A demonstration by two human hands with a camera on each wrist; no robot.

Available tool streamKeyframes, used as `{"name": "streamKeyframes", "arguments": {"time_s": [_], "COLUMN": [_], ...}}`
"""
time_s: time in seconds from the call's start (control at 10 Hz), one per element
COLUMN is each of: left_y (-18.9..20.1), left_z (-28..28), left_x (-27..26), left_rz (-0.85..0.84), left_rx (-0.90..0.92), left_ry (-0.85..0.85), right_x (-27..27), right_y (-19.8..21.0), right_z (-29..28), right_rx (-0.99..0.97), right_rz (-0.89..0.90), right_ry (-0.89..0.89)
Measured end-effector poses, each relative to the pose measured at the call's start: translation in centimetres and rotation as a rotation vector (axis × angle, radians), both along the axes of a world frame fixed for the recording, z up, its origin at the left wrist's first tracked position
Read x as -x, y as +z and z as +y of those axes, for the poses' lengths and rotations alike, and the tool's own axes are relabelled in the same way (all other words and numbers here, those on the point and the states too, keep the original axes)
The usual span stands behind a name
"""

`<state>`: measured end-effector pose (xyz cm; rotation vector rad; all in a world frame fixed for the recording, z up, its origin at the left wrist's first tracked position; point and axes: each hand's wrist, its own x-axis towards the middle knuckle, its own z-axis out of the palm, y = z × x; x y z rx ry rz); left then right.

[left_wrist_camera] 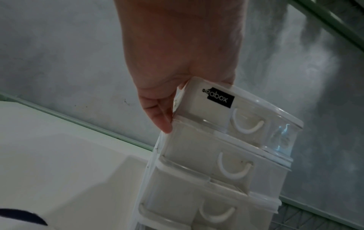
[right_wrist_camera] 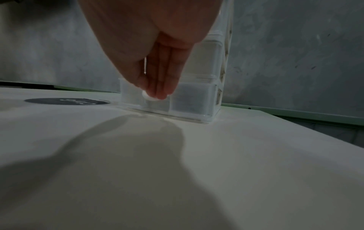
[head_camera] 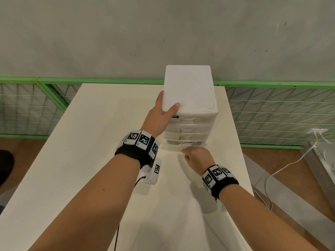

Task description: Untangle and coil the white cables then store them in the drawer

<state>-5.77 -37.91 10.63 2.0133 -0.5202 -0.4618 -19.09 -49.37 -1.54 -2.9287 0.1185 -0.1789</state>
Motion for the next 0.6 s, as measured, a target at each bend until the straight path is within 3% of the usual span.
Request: {"name": "streamKeyframes", "arguments": {"time_s": [0.4, 0.5, 0.6], "left_y": [0.3, 0.4, -0.4], "left_z": [0.2, 1.0, 3.9], "left_x": [0.0, -0.5, -0.2], "left_rz": [0.011, 0.127, 0.141], "left_rx": [-0.006, 0.031, -0.078], "left_ry": [-0.058, -0.116, -0.120], "right_x": [-0.9, -0.4, 2.8], "right_y": [0.5, 2.0, 2.9], "right_z": [-0.8, 0.0, 2.0], "right_rx": [-0.109, -0.124, -0.217], "right_rz": [0.183, 0.238, 0.247], "right_ry": [-0.046, -0.121, -0.220]}}
